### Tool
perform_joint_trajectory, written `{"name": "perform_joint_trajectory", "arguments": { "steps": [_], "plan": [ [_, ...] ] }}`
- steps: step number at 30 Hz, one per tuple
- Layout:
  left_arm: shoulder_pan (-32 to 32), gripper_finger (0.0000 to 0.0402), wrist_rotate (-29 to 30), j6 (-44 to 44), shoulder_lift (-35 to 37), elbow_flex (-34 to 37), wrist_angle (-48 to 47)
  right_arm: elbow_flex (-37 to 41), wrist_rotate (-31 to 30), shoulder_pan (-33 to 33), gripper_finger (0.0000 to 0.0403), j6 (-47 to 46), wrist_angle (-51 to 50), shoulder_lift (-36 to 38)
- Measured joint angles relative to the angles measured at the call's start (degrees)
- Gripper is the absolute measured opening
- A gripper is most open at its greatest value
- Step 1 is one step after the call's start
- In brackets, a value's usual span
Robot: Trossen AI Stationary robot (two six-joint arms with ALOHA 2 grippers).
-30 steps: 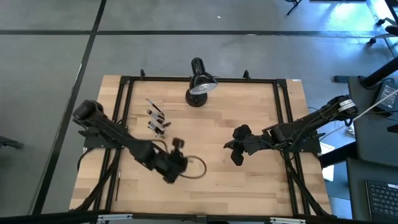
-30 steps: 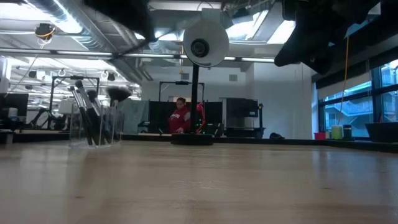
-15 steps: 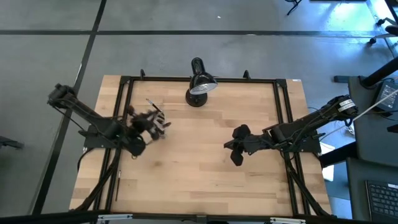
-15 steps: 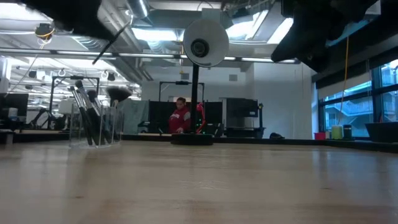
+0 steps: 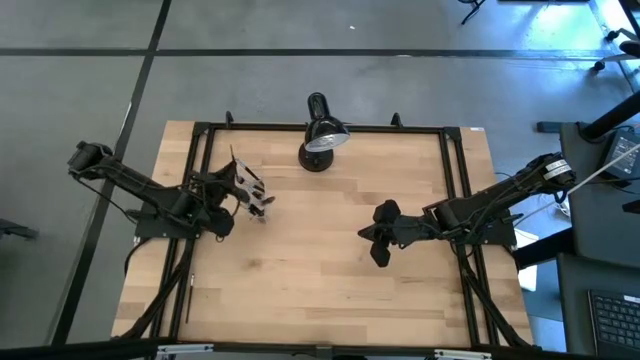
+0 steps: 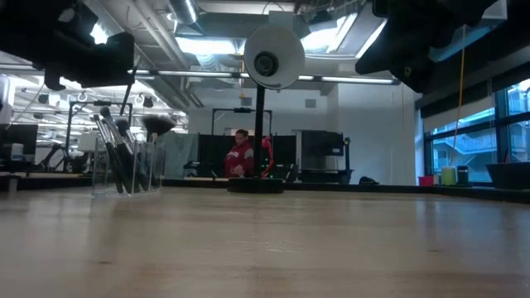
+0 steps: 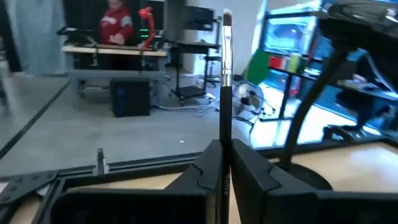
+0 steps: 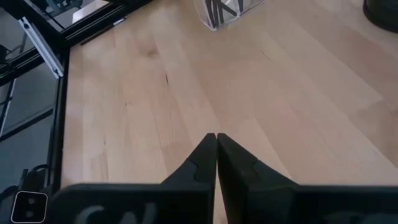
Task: Sort items
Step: Put the eyeshadow brush into the transparent organizer
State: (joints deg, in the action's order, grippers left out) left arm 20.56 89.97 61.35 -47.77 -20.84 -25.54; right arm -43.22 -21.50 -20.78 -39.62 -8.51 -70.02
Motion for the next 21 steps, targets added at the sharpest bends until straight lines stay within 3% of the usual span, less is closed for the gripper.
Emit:
{"name": "perform_joint_trajectory", "arguments": {
  "steps": [11, 16, 21],
  "plan": [
    [-9.73, 0.0022, 0.12, -1.97, -0.26, 0.0, 10.21, 0.0, 0.0, 0.0, 0.0014, 1.1, 0.0, 0.0],
    [-12.32, 0.0022, -0.02, -2.71, -3.87, 0.0, 14.91, 0.0, 0.0, 0.0, 0.0014, 1.12, 0.0, 0.0],
    [-14.82, 0.0022, -3.45, -9.3, -9.08, 0.02, 23.77, 0.0, 0.0, 0.0, 0.0014, 1.12, 0.04, 0.0]
  ]
}}
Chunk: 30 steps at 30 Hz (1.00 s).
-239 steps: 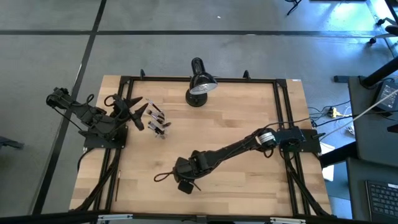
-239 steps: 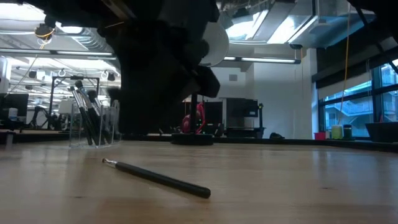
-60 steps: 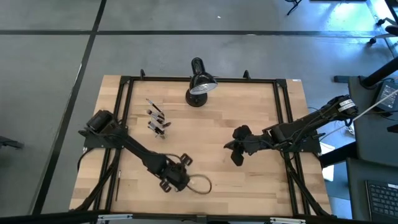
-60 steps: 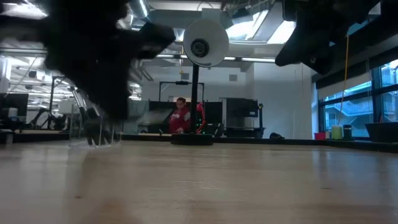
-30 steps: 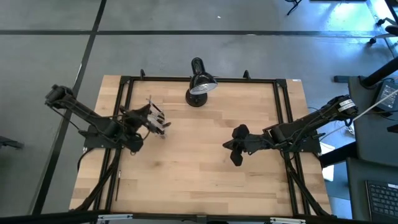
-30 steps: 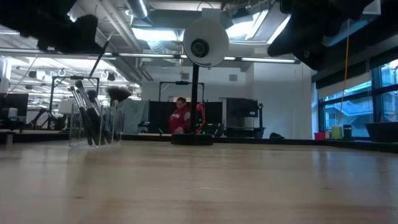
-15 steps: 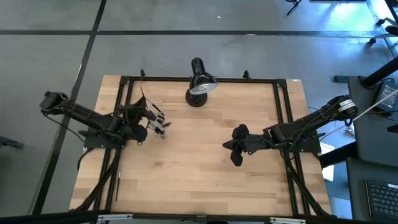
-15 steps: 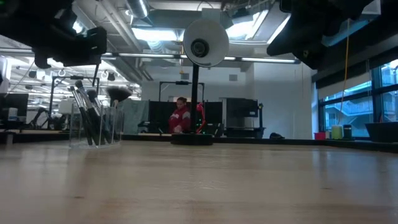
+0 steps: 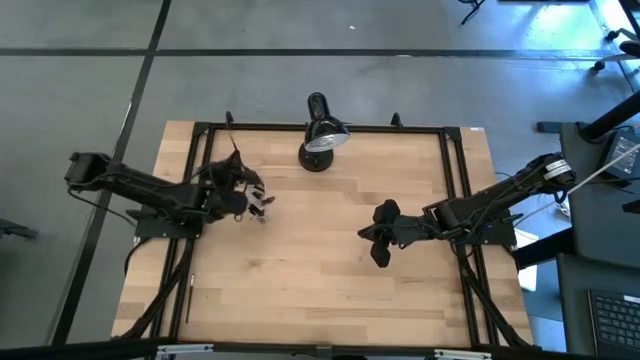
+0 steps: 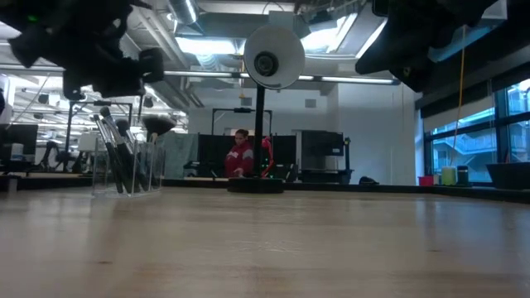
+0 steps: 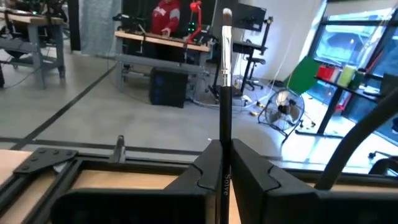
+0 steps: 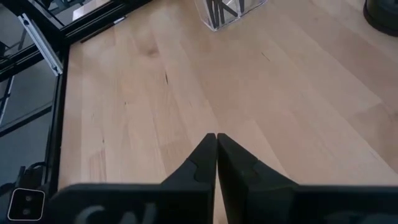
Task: Sort items
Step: Put the eyeshadow brush into the transparent organizer, then adjust the eyeshadow to the right side
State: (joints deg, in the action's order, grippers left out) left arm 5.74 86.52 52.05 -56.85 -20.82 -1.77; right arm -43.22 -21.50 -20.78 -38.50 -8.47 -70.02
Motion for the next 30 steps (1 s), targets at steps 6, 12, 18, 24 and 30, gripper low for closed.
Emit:
{"name": "perform_joint_trajectory", "arguments": {
  "steps": [6, 12, 18, 24, 30],
  "plan": [
    [-2.21, 0.0022, -1.8, -8.1, -5.29, 0.0, 12.07, 0.0, 0.0, 0.0, 0.0014, 0.15, 0.02, 0.0],
    [-3.45, 0.0026, -2.29, 0.04, -10.36, 0.0, 12.34, 0.0, 0.01, 0.0, 0.0014, 0.17, -0.07, 0.0],
    [-4.07, 0.0027, -2.26, 5.15, -15.04, 0.0, 12.34, 0.0, 0.04, 0.0, 0.0014, 0.07, -0.66, 0.0],
    [-3.81, 0.0032, -2.7, 5.75, -16.16, 0.0, 12.34, 0.0, 0.04, 0.0, 0.0014, -0.05, -0.69, 0.0],
    [-3.55, 0.0042, -3.73, 5.79, -16.16, 0.0, 12.34, 0.0, 0.08, 0.0, 0.0014, -0.52, -0.69, 0.0]
  ]
}}
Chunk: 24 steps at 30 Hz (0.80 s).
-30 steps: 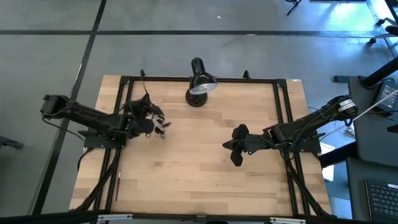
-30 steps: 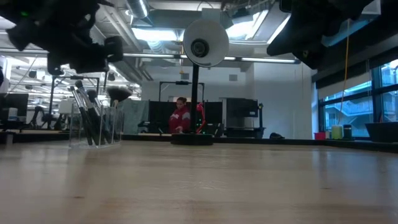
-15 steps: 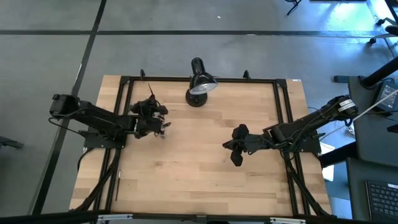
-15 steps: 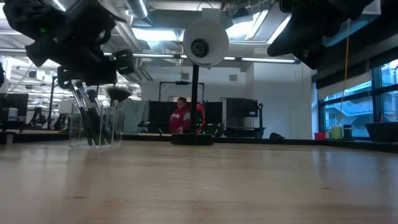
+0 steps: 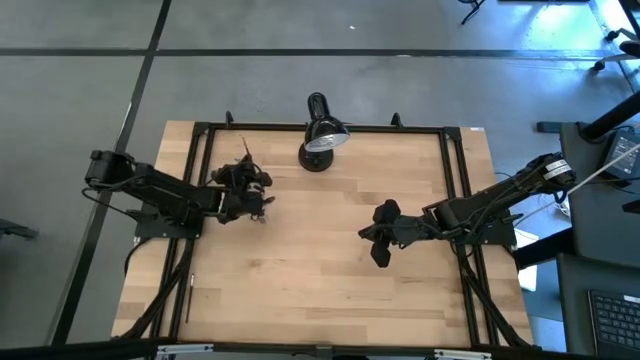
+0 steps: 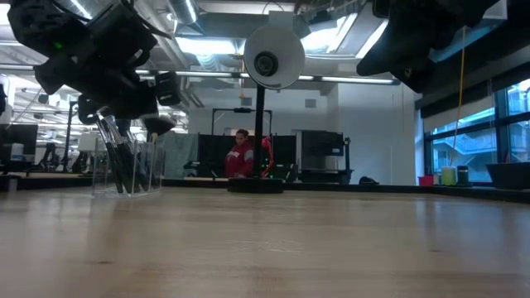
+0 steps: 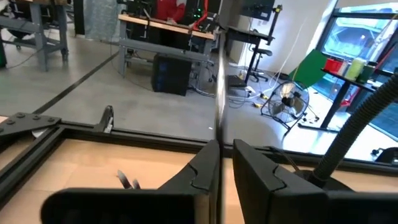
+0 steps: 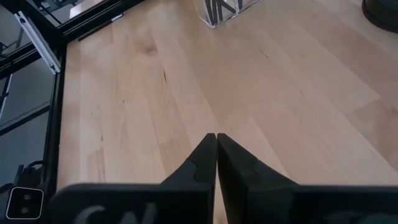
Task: Sort items
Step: Adjust the eyeshadow to the right side
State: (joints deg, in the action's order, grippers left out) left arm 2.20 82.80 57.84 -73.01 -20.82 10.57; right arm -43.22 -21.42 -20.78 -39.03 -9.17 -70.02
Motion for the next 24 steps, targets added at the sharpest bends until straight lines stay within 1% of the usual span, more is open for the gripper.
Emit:
{"name": "perform_joint_trajectory", "arguments": {
  "steps": [3, 9, 11, 12, 14, 16, 17, 19, 20, 22, 24],
  "plan": [
    [0.02, 0.0053, -0.52, 0.01, 0.0, 0.0, 0.0, 0.0, 0.01, -0.05, 0.0014, -0.38, 0.0, 0.0],
    [0.0, 0.0086, -0.55, -0.53, 0.0, 0.0, -0.15, 0.0, 0.01, -1.01, 0.0014, -0.7, 0.0, 0.0],
    [0.0, 0.0097, -0.52, -4.08, 0.11, -0.02, -0.02, 0.0, 0.01, -1.22, 0.0014, -0.7, 0.0, 0.0],
    [0.0, 0.0103, -0.52, -7.32, 0.51, -0.22, -0.27, 0.0, 0.01, -1.25, 0.0014, -0.69, 0.0, 0.0],
    [0.4, 0.0114, -1.03, -17.43, 2.1, -1.51, -0.22, 0.0, 0.01, -1.25, 0.0014, -0.67, 0.0, 0.0],
    [1.77, 0.0122, -4.79, -29.86, 4.85, -3.28, -0.1, 0.0, 0.01, -1.25, 0.0014, -0.23, 0.0, 0.0],
    [2.71, 0.0126, -7.71, -35.95, 6.45, -4.46, -0.12, 0.0, -0.01, -1.25, 0.0014, 0.05, 0.0, 0.0],
    [5.14, 0.013, -15.28, -47.14, 10.23, -7.22, -0.31, 0.0, -0.05, -1.25, 0.0014, 0.68, 0.02, 0.0],
    [6.68, 0.0131, -19.03, -50.74, 12.33, -8.79, -0.98, 0.0, -0.05, -1.25, 0.0014, 1.14, 0.04, 0.0],
    [10.04, 0.0131, -24.59, -53.72, 16.18, -12.14, -5.53, 0.0, -1.13, -1.07, 0.0014, 2.45, 0.11, 0.0],
    [13.52, 0.0129, -27.5, -53.07, 19.44, -16.4, -13.78, 0.0, -4.07, -1.07, 0.0014, 3.46, 0.15, 0.0]
  ]
}}
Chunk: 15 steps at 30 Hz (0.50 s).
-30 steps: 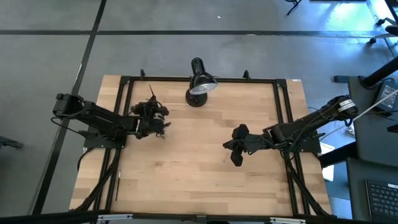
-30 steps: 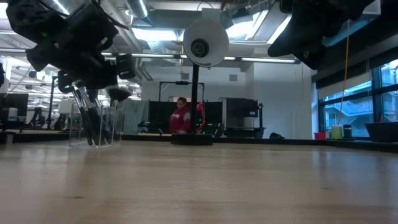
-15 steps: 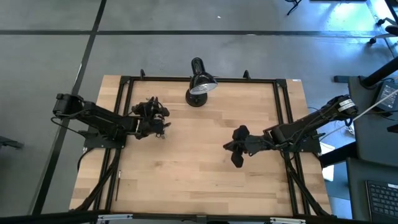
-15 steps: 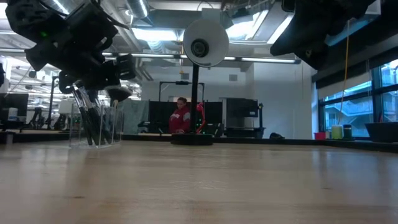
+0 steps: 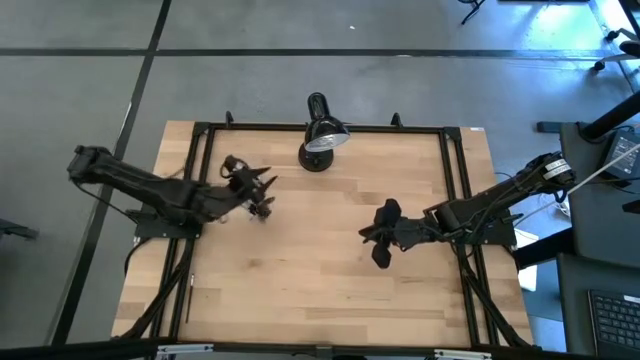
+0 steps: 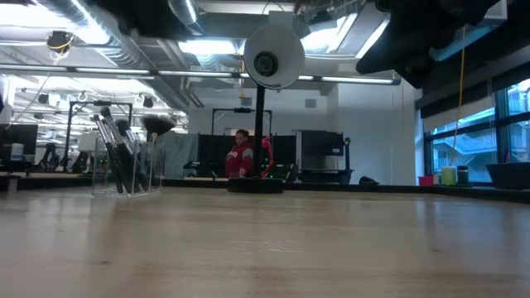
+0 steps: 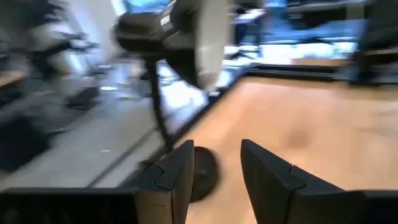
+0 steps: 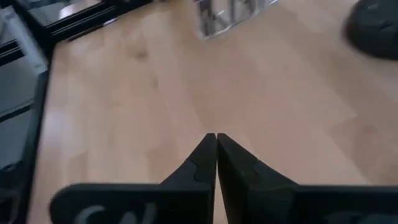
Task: Sort items
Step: Adjust the eyeshadow to the right side
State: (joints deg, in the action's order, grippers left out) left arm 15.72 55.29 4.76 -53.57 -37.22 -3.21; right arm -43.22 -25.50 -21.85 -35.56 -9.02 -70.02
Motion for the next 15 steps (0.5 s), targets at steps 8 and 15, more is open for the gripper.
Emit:
{"name": "perform_joint_trajectory", "arguments": {
  "steps": [8, 15],
  "plan": [
    [12.56, 0.0118, -33.56, 23.53, 4.62, -11.06, -29.14, 0.0, -3.91, 0.04, 0.0014, 2.28, 0.2, 0.0],
    [24.38, 0.0106, -49.27, 48.25, -1.04, -10.99, -38.11, 0.02, -3.39, 1.05, 0.0014, 4.45, 2.32, 0.0]
  ]
}}
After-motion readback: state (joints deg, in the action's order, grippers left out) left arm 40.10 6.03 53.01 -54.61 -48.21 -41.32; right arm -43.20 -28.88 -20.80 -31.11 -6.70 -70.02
